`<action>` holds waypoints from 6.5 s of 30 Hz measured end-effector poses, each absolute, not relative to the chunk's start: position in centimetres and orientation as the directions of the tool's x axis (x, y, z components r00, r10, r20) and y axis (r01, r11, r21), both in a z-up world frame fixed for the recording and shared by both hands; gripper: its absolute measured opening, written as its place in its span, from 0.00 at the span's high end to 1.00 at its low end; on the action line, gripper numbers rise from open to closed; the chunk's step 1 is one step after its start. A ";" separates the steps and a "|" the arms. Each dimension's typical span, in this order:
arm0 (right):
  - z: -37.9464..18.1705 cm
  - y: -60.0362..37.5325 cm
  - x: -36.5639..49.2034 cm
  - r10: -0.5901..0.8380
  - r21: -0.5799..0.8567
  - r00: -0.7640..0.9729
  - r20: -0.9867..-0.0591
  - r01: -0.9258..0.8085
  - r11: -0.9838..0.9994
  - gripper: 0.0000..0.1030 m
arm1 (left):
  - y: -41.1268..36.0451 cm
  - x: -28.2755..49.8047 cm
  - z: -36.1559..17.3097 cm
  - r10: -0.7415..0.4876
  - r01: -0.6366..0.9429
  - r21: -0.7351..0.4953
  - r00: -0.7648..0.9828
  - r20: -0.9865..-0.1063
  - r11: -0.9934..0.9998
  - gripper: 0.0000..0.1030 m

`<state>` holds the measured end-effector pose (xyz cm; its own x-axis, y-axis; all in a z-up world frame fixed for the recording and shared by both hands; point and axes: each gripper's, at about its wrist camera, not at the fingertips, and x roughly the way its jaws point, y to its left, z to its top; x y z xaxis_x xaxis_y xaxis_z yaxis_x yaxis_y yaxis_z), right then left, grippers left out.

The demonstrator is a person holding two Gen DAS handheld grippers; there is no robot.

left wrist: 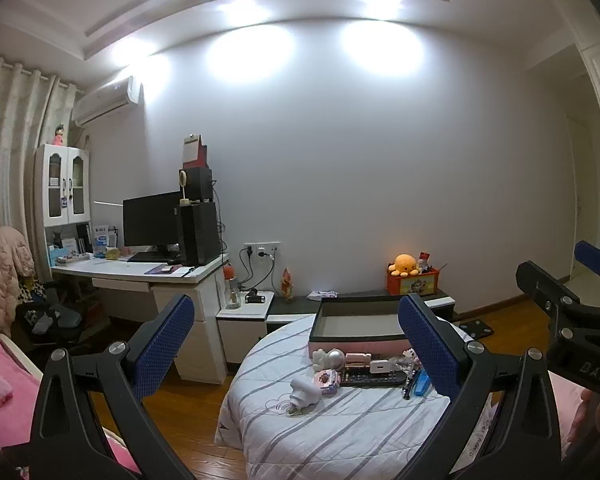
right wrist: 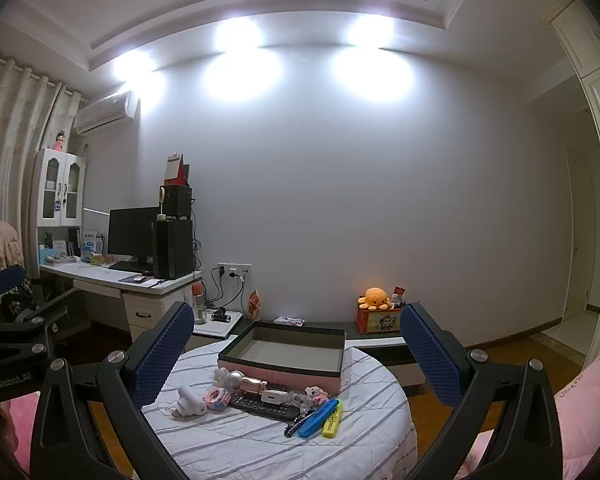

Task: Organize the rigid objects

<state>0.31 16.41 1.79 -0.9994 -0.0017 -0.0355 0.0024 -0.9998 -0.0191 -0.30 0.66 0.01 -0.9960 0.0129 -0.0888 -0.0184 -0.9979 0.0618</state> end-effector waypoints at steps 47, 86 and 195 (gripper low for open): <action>1.5 16.3 0.7 -0.001 -0.037 -1.000 -0.024 0.002 -0.999 0.00 | 1.5 0.1 -0.2 0.055 -0.061 0.080 -0.996 -0.064 -0.995 0.00; 0.0 17.5 -1.4 0.062 -0.032 -0.996 -0.059 -0.061 -0.998 0.00 | 2.6 -2.2 -1.7 0.064 -0.079 0.106 -0.989 -0.137 -0.991 0.00; -20.5 24.8 -26.5 -0.122 0.096 -0.691 -0.712 0.076 -0.992 0.74 | -0.2 -28.3 -23.2 0.147 -0.143 -0.063 -0.717 -0.681 -0.988 0.44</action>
